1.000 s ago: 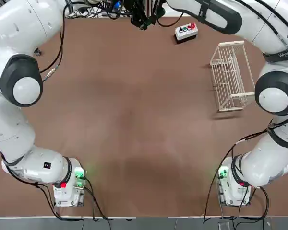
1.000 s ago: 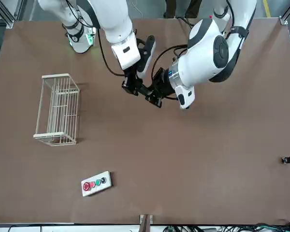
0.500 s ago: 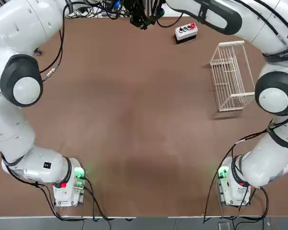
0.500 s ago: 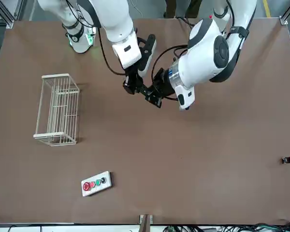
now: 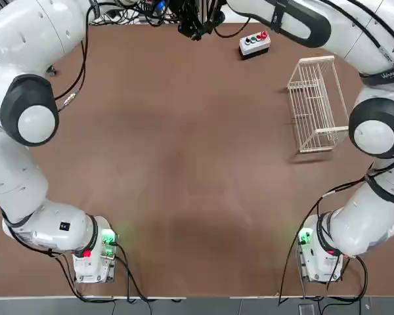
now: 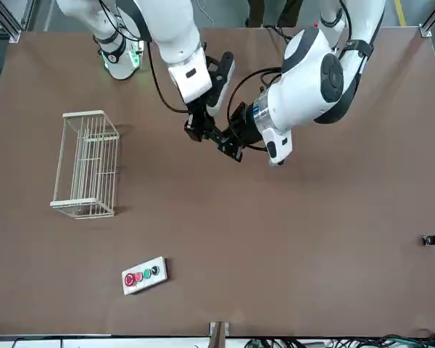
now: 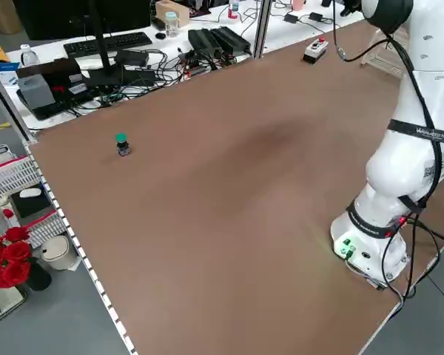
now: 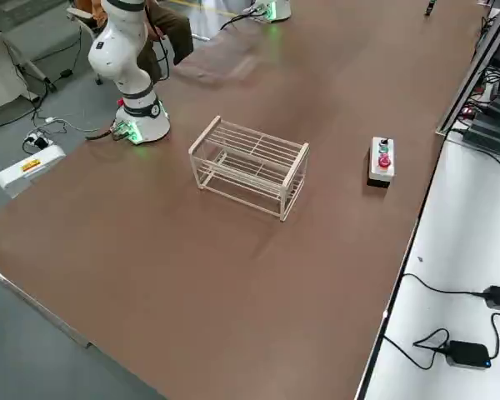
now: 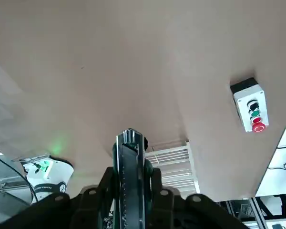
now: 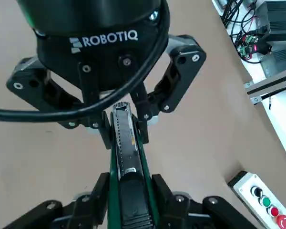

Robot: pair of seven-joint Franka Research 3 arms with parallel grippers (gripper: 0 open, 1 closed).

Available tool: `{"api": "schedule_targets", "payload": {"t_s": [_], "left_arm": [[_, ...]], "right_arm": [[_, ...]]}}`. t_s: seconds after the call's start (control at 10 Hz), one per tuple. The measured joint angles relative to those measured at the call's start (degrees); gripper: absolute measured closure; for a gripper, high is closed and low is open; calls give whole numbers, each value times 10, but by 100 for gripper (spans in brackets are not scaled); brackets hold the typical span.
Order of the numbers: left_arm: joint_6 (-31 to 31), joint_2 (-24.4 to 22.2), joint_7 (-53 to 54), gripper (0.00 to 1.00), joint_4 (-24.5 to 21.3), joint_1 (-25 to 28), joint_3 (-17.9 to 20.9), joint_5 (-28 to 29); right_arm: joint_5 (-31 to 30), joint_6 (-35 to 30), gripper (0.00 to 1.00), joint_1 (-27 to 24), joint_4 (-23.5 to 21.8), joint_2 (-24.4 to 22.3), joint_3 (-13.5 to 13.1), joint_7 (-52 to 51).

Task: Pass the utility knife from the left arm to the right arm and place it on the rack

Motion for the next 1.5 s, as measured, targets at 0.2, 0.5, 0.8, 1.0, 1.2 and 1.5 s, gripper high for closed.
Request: {"api": "schedule_targets", "payload": {"t_s": [0.2, 0.5, 0.8, 1.0, 1.2, 1.5], "left_arm": [[1, 0, 7, 64, 1, 1, 0, 0], [0, 0, -9, 24, 4, 2, -3, -1], [0, -2, -11, 0, 7, 6, -5, -1], [-13, -9, -11, 0, 8, 21, -4, -1], [-52, -17, 4, 0, 9, 48, -4, 1], [-167, -42, 152, 0, 10, 134, -2, 13]], "right_arm": [[0, -1, 58, 0, 1, 0, 0, 20], [-1, -3, 58, -1, 1, 0, -3, 50], [-1, -10, 58, -1, 2, 0, -3, 73], [-1, -34, 58, -4, 5, -3, -3, 141], [-2, -86, 58, -28, 5, -25, -5, 220], [-2, -120, 58, -118, -30, -78, -11, 298]]}}
